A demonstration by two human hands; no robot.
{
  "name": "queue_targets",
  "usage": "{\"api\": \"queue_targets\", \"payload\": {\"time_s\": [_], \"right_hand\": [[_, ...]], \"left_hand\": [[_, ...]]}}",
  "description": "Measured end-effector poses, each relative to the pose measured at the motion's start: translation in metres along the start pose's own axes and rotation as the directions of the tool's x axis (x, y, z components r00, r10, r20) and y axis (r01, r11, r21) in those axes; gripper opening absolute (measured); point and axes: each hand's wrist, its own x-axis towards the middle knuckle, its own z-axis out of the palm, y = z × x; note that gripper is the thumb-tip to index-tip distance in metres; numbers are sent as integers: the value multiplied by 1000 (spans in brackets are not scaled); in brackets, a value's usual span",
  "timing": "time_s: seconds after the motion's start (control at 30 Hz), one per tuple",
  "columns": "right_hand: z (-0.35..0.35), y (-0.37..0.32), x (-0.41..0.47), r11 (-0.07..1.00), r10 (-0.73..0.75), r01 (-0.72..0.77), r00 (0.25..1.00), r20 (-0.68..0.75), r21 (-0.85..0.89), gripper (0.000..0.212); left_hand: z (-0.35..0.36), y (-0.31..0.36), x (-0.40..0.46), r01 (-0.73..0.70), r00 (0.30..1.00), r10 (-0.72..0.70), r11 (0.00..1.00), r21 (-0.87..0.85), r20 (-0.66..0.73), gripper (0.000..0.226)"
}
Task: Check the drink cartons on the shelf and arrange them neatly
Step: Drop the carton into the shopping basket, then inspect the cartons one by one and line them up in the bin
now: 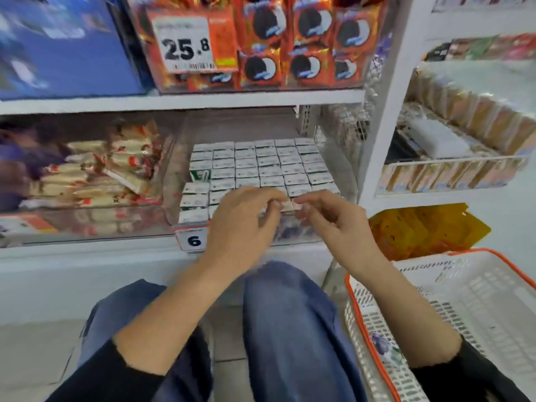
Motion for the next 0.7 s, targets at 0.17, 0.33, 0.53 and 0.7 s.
{"api": "queue_targets", "payload": {"time_s": [0.17, 0.33, 0.53, 0.7], "right_hand": [[49, -19, 74, 976, -54, 81, 989, 135, -203, 13], [118, -18, 154, 822, -70, 256, 932, 355, -509, 23], [177, -3, 216, 534, -3, 423, 867, 499, -732, 44], [194, 8, 226, 429, -61, 436, 888, 456, -791, 55]], "left_hand": [[-57, -78, 43, 223, 974, -197, 915, 336, -109, 34], [-65, -138, 58, 511, 854, -521, 839, 187, 1, 56], [-58, -161, 57, 499, 860, -510, 850, 170, 24, 57], [-62, -157, 60, 462, 881, -472, 872, 162, 29, 60]]}}
